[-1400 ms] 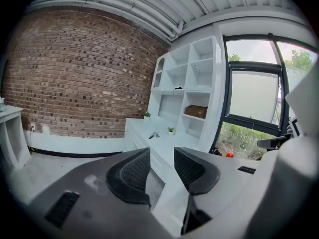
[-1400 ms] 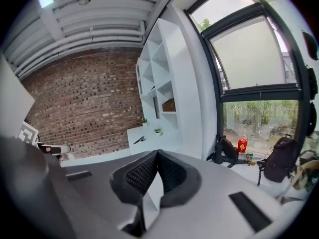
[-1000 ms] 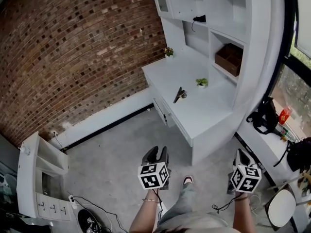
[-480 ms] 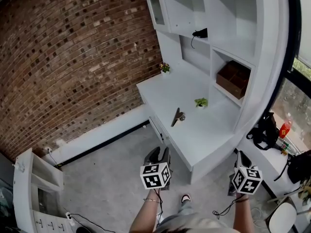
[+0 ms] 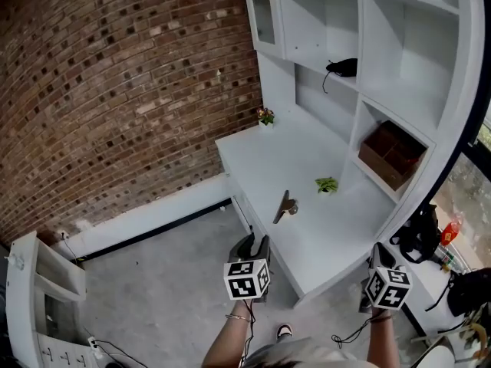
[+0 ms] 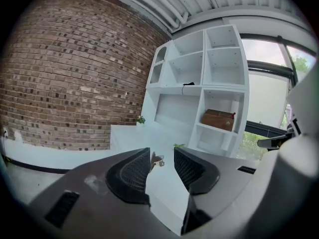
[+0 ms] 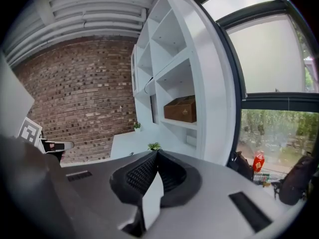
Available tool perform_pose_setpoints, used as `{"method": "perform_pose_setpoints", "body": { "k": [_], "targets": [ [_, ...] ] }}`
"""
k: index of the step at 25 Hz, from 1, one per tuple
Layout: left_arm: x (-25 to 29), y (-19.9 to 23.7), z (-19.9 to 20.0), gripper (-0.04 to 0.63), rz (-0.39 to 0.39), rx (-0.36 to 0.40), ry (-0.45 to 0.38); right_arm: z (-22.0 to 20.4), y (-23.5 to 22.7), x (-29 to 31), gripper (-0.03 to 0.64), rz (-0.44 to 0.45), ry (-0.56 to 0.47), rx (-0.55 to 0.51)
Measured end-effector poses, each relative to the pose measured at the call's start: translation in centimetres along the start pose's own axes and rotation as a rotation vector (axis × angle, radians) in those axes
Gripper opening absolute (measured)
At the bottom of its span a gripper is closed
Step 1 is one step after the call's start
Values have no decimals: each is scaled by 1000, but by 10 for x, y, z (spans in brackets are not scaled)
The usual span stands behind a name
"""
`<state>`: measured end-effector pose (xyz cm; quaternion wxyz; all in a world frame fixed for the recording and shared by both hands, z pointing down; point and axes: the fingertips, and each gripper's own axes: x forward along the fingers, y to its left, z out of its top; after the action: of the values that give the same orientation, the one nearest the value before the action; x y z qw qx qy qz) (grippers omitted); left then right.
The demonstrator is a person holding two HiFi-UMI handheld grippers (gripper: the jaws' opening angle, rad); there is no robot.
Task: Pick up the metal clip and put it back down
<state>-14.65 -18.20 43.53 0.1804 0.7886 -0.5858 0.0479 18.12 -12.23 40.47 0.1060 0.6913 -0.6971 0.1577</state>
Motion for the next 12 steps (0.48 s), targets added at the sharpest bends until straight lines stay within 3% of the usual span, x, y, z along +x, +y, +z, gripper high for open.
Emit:
{"method": "perform_pose_setpoints", "body": {
  "k": [12],
  "targets": [
    [48,26,-13,144,29,4,76,-9,12,64,2,22,91,-21]
  ]
}}
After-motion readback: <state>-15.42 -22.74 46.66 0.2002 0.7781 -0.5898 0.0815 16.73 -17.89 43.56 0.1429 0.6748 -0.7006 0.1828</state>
